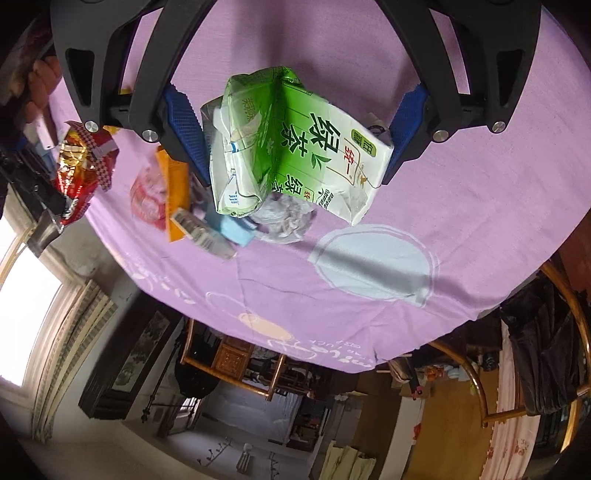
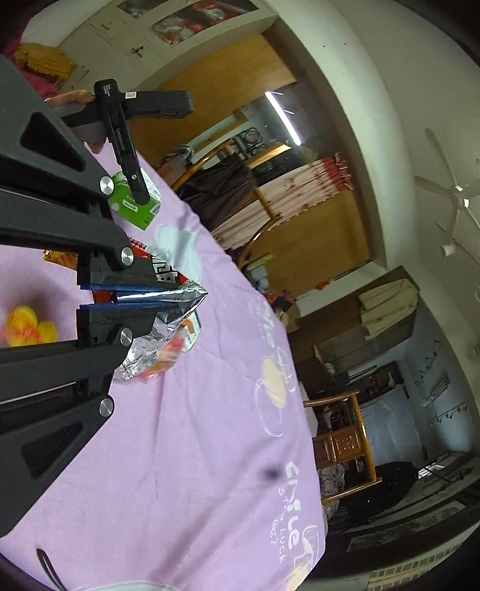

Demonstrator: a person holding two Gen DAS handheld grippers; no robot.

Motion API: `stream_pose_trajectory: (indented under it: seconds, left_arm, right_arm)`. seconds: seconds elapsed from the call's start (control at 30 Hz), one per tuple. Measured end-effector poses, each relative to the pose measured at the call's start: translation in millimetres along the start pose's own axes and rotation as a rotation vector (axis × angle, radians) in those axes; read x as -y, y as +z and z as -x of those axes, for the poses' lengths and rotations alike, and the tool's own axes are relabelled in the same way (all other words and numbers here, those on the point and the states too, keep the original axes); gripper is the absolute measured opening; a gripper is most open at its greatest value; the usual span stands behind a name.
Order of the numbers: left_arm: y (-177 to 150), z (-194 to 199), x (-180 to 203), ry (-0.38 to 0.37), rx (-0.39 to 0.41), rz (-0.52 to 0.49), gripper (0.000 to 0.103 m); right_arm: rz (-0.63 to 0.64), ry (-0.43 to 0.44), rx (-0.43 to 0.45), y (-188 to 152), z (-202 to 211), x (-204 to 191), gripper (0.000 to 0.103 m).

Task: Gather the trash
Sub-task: 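Carry the green carton to the wastebasket and drop it while the right gripper grasps the foil snack bag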

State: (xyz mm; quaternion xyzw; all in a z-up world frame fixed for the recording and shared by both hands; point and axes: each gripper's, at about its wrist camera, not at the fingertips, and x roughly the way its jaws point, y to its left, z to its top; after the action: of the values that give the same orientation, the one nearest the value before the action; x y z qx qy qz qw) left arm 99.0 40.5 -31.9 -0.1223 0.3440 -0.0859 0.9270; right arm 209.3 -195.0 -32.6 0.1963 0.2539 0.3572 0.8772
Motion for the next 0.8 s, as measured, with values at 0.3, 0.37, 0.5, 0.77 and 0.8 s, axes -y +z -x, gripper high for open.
stream_pose_trajectory:
  seconds: [0.3, 0.37, 0.5, 0.77, 0.8]
  left_arm:
    - [6, 52, -5, 0.035, 0.086, -0.002, 0.084]
    - [5, 67, -15, 0.061, 0.107, 0.007, 0.084]
    - [0, 93, -39, 0.114, 0.142, 0.038, 0.084]
    - [-29, 149, -120, 0.258, 0.18, 0.167, 0.084]
    - [-35, 155, -132, 0.279, 0.18, 0.186, 0.084]
  right_arm:
    - [0.043, 0.045, 0.049, 14, 15, -27, 0.005]
    - [0.051, 0.058, 0.046, 15, 14, -34, 0.005]
    - [0.072, 0.067, 0.031, 15, 7, -48, 0.005]
    - [0.122, 0.116, -0.02, 12, -17, -91, 0.005]
    - [0.131, 0.123, -0.029, 10, -22, -98, 0.005]
